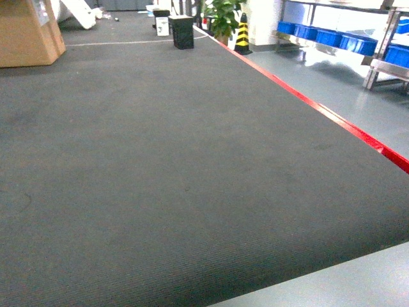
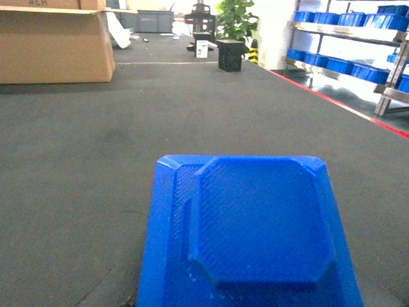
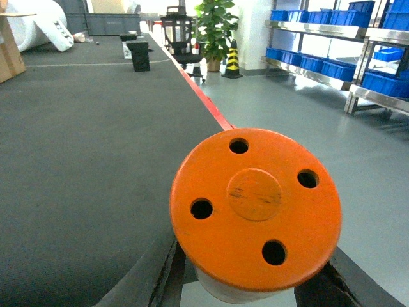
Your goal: Sort blue parts and orange caps into right shelf containers
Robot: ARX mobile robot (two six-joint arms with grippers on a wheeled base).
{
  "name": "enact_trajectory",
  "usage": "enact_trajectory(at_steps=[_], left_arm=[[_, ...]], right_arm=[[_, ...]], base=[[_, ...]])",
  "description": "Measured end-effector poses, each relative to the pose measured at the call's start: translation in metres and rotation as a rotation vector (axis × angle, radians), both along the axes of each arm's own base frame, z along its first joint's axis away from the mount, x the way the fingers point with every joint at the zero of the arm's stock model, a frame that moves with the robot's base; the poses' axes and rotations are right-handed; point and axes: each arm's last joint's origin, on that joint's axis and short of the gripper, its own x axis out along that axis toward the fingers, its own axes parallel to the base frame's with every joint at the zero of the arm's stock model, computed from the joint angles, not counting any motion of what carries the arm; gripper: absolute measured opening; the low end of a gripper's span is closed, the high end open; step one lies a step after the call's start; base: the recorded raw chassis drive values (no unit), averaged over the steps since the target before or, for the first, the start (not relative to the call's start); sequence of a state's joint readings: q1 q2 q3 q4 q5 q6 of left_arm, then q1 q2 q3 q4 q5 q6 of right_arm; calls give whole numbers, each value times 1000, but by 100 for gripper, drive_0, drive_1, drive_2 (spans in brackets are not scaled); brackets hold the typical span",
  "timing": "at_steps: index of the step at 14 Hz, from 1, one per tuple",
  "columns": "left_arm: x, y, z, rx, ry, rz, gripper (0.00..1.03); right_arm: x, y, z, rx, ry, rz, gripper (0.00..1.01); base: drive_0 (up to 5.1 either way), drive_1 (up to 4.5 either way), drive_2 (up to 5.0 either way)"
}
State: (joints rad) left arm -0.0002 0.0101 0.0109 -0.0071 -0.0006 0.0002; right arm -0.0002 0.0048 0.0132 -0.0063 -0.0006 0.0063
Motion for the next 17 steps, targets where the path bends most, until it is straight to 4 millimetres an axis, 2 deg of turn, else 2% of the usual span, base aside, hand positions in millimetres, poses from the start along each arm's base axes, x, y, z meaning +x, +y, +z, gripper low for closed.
enact_trajectory(at_steps=[17], left_arm=[[0,0,0,0,0,0,43]], right_arm=[[0,0,0,0,0,0,41]], base=[[-162,-162,-162]])
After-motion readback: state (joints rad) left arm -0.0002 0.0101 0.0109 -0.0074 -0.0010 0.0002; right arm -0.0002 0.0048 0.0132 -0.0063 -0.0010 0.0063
